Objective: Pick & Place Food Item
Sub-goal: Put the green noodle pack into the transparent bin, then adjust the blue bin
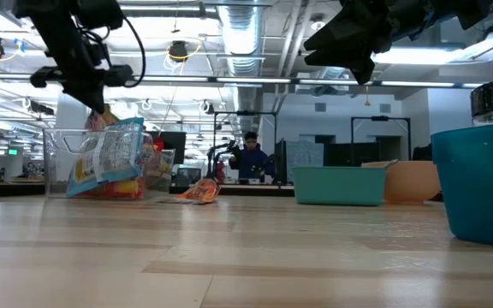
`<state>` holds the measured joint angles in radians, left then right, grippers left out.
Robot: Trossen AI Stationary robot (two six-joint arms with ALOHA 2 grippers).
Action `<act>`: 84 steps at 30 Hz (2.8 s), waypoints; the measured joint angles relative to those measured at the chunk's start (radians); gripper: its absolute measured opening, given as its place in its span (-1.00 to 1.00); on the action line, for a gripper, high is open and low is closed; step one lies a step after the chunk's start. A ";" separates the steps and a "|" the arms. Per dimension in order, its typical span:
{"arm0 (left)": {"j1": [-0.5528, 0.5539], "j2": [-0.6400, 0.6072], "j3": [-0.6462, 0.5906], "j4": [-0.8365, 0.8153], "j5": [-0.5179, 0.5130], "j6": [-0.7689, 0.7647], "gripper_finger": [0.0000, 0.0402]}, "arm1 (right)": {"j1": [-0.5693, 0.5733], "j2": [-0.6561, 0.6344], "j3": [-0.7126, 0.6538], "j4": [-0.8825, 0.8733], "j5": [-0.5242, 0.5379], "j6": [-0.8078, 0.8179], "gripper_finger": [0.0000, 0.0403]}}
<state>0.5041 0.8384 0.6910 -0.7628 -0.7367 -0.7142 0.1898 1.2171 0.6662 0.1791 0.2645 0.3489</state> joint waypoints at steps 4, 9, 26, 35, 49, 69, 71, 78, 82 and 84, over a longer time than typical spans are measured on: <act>0.000 0.038 0.000 0.001 0.042 -0.001 -1.00 | 0.000 0.000 0.000 0.000 0.000 0.000 -0.41; 0.000 0.043 0.000 0.000 0.110 -0.001 -1.00 | 0.000 0.000 0.000 0.000 0.000 0.000 -0.41; 0.000 0.048 0.000 -0.045 0.196 -0.026 -1.00 | 0.000 0.000 0.000 0.000 0.000 0.000 -0.41; 0.000 0.048 0.000 -0.045 0.196 -0.025 -0.85 | 0.000 0.000 0.000 0.000 0.000 0.000 -0.41; 0.009 0.047 0.000 -0.036 0.089 -0.024 -0.40 | 0.000 0.000 0.000 0.000 0.000 0.000 -0.41; 0.005 0.047 0.000 0.190 0.080 0.194 -0.45 | 0.000 0.000 0.000 0.000 0.000 -0.002 -0.41; 0.005 0.047 0.000 0.224 0.123 0.232 -0.47 | 0.000 0.000 0.000 0.000 0.000 -0.005 -0.41; 0.005 0.047 0.000 0.342 0.318 0.290 -0.55 | 0.000 0.000 0.000 -0.001 0.000 -0.007 -0.41; -0.022 0.047 0.000 0.386 0.383 0.291 -0.62 | 0.000 0.000 0.000 -0.006 0.000 -0.008 -0.41; -0.053 0.047 0.000 0.403 0.389 0.291 -0.66 | 0.000 0.000 0.000 -0.017 0.000 -0.009 -0.41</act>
<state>0.4509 0.8856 0.6907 -0.3596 -0.3481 -0.4232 0.1896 1.2167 0.6659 0.1625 0.2646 0.3403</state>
